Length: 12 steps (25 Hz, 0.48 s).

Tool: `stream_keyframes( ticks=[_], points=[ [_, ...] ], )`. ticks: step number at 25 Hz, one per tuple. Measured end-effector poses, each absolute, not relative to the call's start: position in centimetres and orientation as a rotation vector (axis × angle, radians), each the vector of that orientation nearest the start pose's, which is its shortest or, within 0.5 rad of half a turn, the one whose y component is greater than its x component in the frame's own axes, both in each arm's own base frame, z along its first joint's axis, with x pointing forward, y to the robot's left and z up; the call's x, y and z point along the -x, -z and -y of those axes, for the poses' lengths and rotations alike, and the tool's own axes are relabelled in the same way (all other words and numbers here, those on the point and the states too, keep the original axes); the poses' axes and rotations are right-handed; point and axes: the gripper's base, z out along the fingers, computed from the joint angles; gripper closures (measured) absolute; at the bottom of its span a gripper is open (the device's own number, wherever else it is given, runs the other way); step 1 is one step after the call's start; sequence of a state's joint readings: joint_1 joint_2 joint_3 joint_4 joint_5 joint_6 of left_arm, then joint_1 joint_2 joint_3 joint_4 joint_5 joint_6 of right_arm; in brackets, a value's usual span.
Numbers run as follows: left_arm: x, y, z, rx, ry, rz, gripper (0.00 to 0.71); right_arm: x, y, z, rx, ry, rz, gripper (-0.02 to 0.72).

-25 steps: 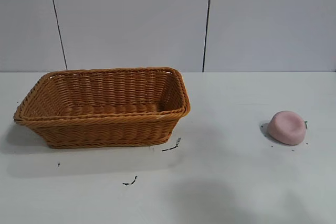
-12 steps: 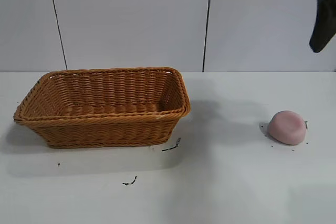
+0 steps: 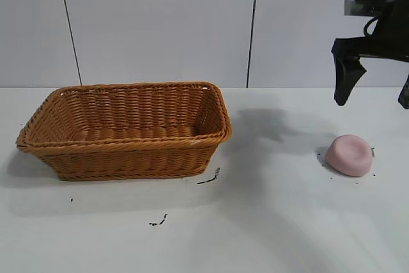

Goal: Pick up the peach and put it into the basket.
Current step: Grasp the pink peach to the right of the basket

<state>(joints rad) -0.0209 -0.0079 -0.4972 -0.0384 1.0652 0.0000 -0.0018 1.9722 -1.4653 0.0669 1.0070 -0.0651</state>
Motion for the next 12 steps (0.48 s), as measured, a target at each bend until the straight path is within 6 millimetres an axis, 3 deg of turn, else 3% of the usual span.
stream_keyframes(
  ticks=[12],
  points=[
    [0.6, -27.6, 0.3, -0.023, 0.059, -2.043, 0.017, -40.6, -16.2, -0.9, 0.076, -0.080, -3.033, 0.008]
  ],
)
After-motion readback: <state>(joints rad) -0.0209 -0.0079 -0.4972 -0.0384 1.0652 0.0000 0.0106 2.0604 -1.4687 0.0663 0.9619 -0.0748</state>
